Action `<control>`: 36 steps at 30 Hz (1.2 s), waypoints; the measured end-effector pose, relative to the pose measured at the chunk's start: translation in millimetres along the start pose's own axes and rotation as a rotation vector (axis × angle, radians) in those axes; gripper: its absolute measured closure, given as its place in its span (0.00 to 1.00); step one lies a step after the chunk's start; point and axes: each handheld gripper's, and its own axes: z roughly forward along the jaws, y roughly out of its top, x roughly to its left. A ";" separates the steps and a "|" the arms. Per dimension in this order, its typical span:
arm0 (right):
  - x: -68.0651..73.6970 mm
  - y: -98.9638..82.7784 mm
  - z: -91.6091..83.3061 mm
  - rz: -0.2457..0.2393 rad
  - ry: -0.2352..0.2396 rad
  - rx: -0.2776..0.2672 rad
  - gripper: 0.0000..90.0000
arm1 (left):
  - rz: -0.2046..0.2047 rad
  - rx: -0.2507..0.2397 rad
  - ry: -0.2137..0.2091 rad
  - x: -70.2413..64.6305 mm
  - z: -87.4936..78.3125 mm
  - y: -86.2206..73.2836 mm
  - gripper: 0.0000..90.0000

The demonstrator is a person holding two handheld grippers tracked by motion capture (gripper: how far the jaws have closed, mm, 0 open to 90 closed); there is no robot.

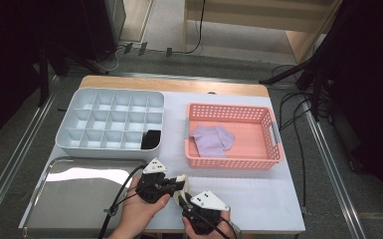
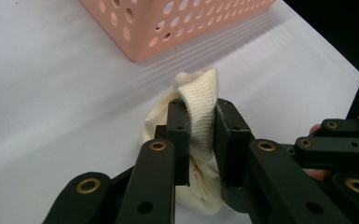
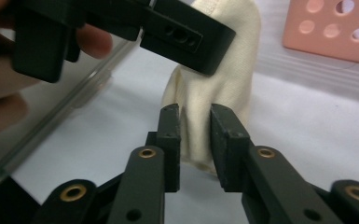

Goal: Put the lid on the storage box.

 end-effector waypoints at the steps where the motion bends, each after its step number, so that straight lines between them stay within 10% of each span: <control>1: -1.3 0.5 -1.3 0.002 0.012 -0.002 0.80 | -0.004 -0.002 -0.001 1.0 0.3 -0.2 0.89; 11: -16.0 2.8 -29.2 0.089 0.060 -0.123 0.93 | -0.030 -0.005 -0.013 9.6 -1.6 -1.1 0.90; 21: -4.3 -0.3 0.3 0.037 0.086 -0.049 0.94 | -0.059 -0.005 0.010 13.0 -3.1 -1.5 0.81; 28: 1.2 -1.9 4.1 -0.012 0.050 -0.043 0.94 | -0.179 0.042 0.020 21.1 -0.3 -4.1 0.45; 36: 3.7 -3.1 4.5 -0.035 0.036 -0.039 0.94 | -0.259 0.086 -0.065 24.9 9.4 -7.0 0.59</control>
